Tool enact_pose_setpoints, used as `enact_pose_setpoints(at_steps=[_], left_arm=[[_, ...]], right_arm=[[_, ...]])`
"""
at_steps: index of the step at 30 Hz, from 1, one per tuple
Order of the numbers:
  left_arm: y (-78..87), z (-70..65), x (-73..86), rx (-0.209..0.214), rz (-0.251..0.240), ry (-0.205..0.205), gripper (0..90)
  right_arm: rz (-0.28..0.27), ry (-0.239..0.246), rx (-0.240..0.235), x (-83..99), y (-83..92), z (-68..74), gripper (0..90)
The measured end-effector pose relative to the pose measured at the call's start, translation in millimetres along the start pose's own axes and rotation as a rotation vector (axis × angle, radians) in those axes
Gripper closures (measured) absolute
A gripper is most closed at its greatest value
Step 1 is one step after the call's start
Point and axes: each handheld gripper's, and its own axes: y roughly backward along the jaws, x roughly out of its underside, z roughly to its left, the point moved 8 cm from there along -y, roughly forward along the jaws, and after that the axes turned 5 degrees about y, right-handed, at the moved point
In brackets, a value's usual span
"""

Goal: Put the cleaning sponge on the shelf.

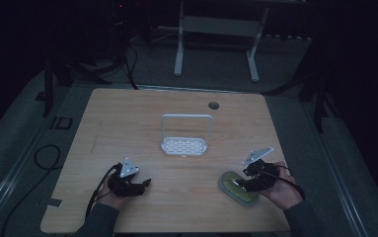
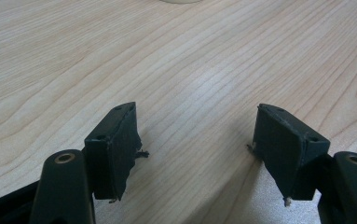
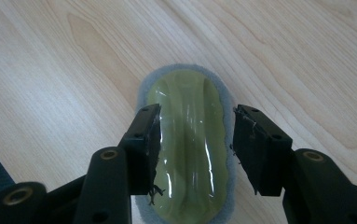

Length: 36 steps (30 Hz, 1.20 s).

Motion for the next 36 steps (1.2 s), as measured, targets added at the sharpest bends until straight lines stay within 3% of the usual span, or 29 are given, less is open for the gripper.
enact_pose_setpoints(at_steps=[27, 36], left_arm=[[-0.1, -0.1, -0.1, 0.000, -0.001, 0.002, 31.3], [0.0, 0.0, 0.0, 0.000, 0.000, 0.000, 31.2]], right_arm=[[0.164, 0.049, -0.068, -2.3, -15.9, -1.0, 54.1], [0.217, 0.056, -0.090, -1.3, -17.1, -3.1, 58.9]])
